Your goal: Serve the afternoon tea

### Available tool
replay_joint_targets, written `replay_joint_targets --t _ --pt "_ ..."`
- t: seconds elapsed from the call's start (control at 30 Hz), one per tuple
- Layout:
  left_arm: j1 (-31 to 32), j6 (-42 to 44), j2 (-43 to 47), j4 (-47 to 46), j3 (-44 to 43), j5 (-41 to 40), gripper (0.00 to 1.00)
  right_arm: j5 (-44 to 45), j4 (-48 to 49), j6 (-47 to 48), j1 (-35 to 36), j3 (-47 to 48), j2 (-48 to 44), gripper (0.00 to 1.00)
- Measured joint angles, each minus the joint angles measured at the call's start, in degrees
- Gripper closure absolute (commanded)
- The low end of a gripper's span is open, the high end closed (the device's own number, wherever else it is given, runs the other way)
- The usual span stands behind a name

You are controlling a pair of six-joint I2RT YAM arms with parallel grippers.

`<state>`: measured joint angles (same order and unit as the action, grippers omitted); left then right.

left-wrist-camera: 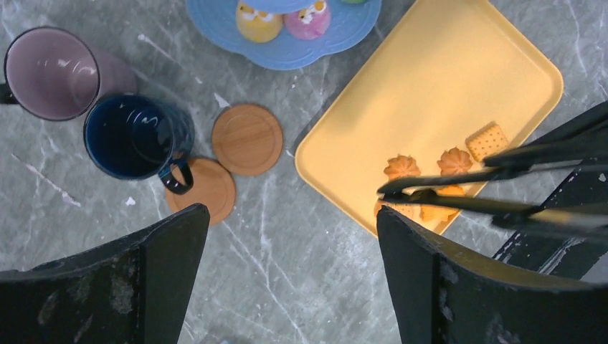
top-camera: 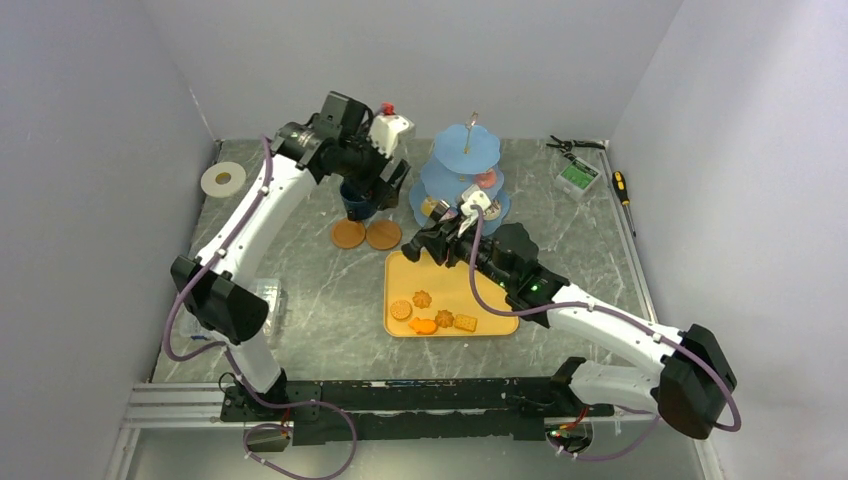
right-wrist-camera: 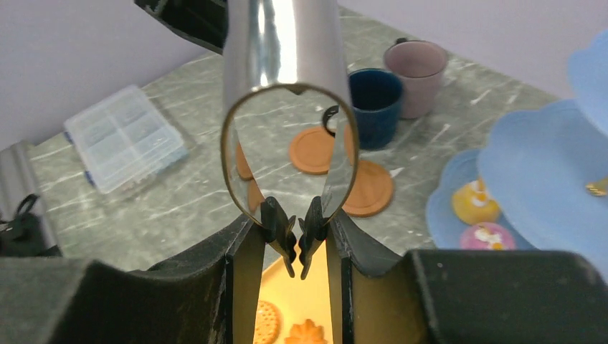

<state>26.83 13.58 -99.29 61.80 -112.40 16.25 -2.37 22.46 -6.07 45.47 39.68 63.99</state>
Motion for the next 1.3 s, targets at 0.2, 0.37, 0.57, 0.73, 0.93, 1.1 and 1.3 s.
replay_joint_targets --t 0.2,0.37,0.57,0.73,0.93,1.1,1.3 --pt "4.2 -1.5 -0.2 -2.3 0.0 -2.4 0.07 -5.3 0.4 -3.0 0.2 0.1 2.8 0.68" --pt "6.2 -2.4 -0.2 -3.8 0.6 -4.1 0.07 -6.7 0.4 -3.8 0.2 0.8 6.7 0.68" --pt "8.3 -2.6 -0.2 -4.0 1.6 -4.2 0.07 -7.0 0.3 -4.0 0.2 2.4 9.6 0.64" --pt "8.9 -2.7 -0.2 -4.0 2.2 -4.1 0.07 -7.0 0.3 -4.0 0.2 4.7 10.4 0.59" --pt "8.8 -2.7 -0.2 -3.7 2.5 -4.1 0.07 -6.9 0.2 -3.9 0.5 5.1 10.4 0.59" --pt "8.9 -1.8 0.2 -3.4 2.6 -5.4 0.07 -6.1 -0.3 -3.4 1.4 5.1 10.2 0.59" --pt "6.8 -0.8 2.3 -2.4 3.5 -7.0 0.07 -3.4 -3.3 -2.3 6.4 2.5 6.5 0.58"
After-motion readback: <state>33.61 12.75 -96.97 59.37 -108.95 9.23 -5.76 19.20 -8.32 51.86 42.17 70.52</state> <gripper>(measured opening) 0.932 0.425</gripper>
